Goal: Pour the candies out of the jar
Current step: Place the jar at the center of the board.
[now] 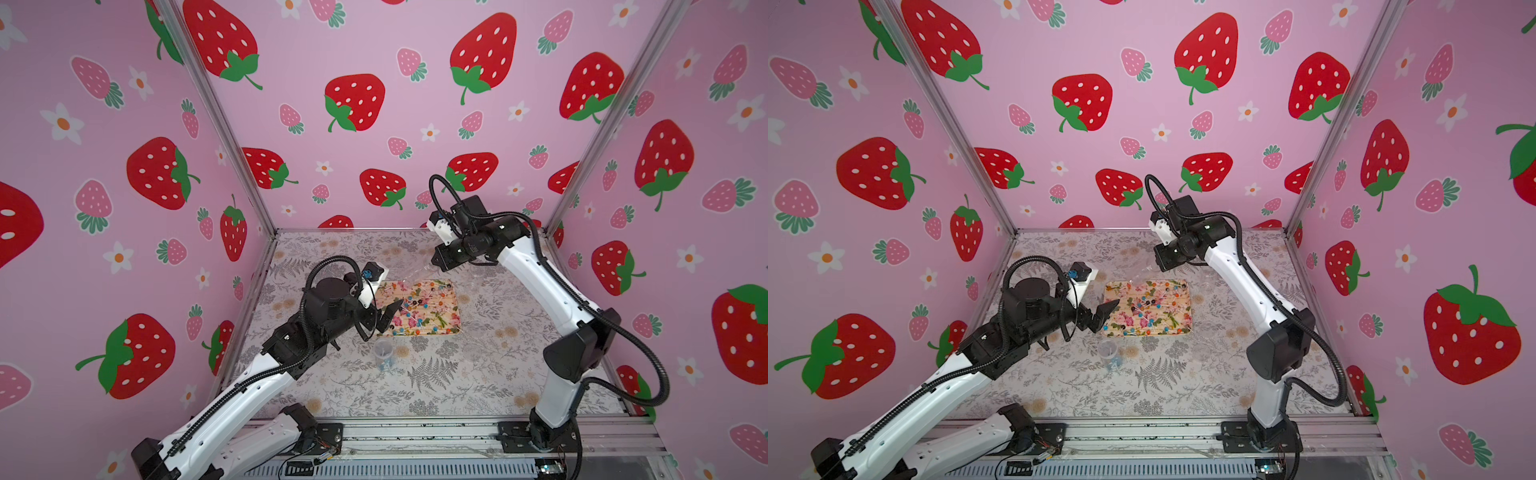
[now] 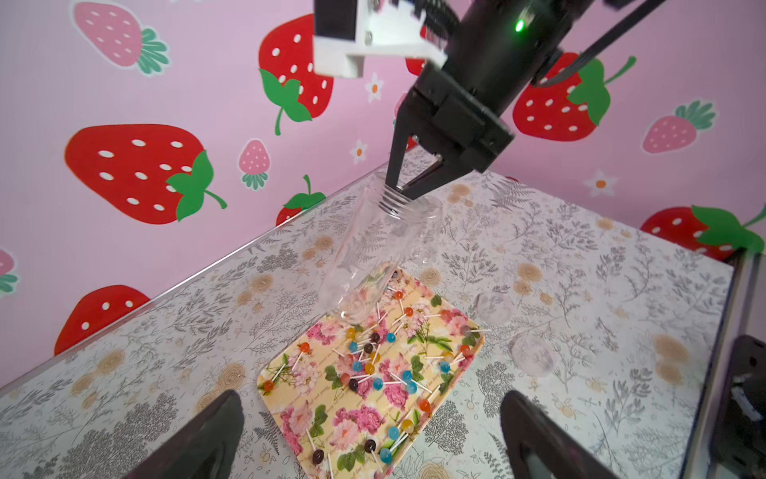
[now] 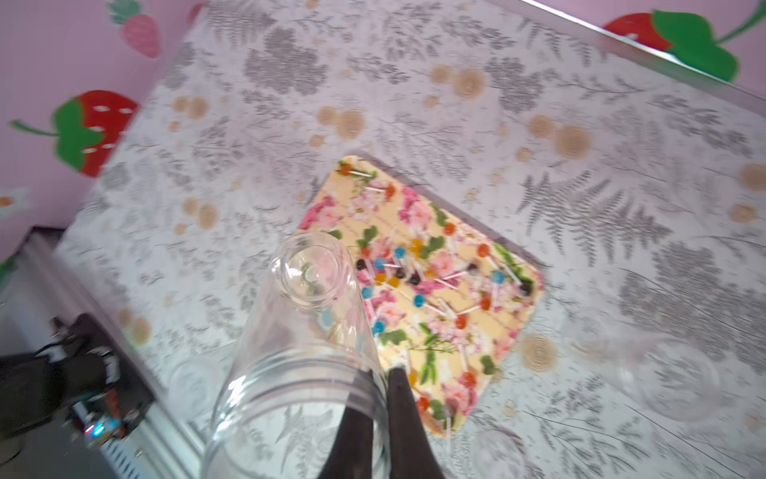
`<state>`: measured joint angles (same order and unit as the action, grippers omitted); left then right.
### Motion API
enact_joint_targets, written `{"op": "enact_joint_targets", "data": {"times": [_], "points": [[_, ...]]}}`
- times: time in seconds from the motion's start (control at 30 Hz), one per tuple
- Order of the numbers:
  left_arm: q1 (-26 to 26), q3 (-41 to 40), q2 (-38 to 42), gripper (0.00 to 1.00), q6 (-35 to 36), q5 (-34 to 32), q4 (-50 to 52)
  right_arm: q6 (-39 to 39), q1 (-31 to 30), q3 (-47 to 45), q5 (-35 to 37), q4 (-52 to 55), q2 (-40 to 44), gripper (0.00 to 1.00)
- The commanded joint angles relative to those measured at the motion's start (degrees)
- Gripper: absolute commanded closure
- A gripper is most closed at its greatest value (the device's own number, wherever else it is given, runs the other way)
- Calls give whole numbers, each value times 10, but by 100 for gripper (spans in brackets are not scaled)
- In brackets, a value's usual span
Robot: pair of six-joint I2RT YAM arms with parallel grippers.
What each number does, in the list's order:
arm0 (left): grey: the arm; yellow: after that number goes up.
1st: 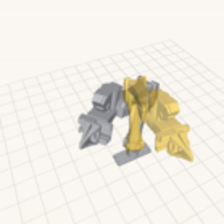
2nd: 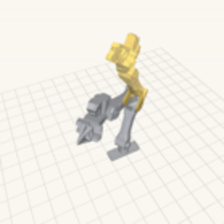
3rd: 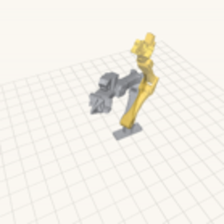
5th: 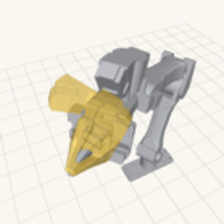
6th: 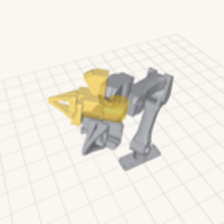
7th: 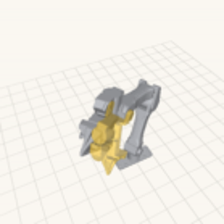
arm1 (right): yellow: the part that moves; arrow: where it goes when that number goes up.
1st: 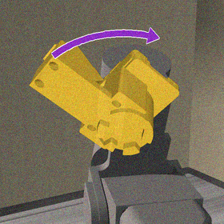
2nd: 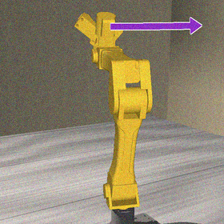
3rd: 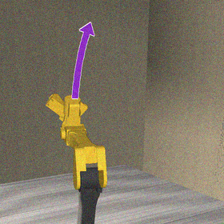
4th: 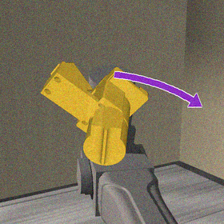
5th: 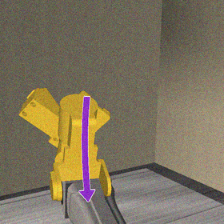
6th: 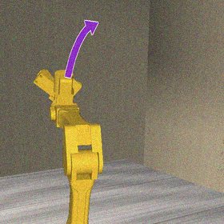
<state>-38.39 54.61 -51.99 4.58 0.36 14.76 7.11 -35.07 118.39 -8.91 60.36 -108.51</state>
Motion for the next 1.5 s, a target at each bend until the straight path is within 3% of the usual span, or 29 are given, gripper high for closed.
{"op": "enact_joint_targets", "data": {"times": [0.0,0.2,0.33,0.6,1.1,1.17,1.3,1.4,1.47], "points": [[3,-24,15,1,-59,-48,-2,-26,23,67,150,54,-74,100],[3,-78,50,1,-116,-52,17,-30,45,220,225,118,-221,100],[3,-104,76,1,-122,-72,22,-26,54,270,241,126,-276,100],[4,-116,76,1,-123,-63,23,-29,56,269,273,107,-305,100],[4,-117,60,1,-133,-48,19,-28,61,271,246,90,-341,100],[4,-117,62,1,-134,-49,19,-24,63,271,241,89,-341,93],[4,-117,67,1,-137,-54,18,-12,65,271,236,73,-332,60],[4,-116,70,1,-140,-55,19,-8,66,272,235,54,-311,49],[4,-115,68,1,-142,-55,21,-7,69,279,236,49,-295,47]]}}
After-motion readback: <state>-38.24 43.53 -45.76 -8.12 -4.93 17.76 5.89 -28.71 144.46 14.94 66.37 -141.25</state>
